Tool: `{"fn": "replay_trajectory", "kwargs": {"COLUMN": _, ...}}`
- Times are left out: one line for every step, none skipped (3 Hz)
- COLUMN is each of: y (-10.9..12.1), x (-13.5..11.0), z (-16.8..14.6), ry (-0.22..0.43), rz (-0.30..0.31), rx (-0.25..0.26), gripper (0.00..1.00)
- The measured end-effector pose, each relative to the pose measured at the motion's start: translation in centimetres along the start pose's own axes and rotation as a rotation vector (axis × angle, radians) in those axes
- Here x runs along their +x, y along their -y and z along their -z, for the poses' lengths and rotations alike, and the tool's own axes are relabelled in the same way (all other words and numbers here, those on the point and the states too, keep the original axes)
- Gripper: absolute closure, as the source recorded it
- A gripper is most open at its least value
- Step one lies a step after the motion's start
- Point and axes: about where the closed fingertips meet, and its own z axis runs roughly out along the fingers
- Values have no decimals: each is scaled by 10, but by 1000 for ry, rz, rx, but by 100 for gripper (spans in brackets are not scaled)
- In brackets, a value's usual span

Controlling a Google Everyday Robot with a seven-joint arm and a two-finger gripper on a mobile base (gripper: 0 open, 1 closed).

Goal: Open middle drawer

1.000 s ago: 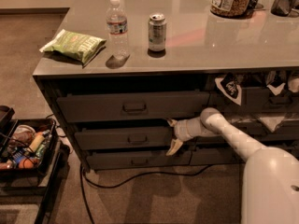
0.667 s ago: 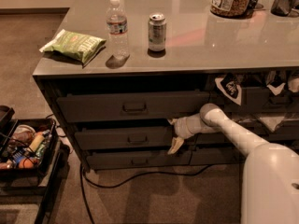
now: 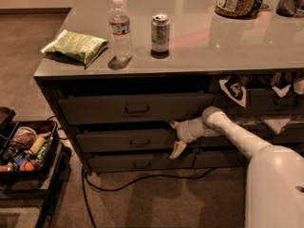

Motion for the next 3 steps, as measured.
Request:
{"fn": "replay_trajectory", "kwargs": {"y": -18, "x": 3, "z": 3, "ry": 4, "rz": -39, "rx": 34, "gripper": 0}}
{"fn": "replay_trajectory", "kwargs": {"y": -36, "x": 2, "z": 2, "ry": -40, "rz": -64, "rx": 72, "gripper": 0}}
{"fn": "replay_trajectory", "kwargs": {"y": -38, "x": -5, "z": -7, "ry": -94, "rz": -55, "rx": 114, "gripper": 0}}
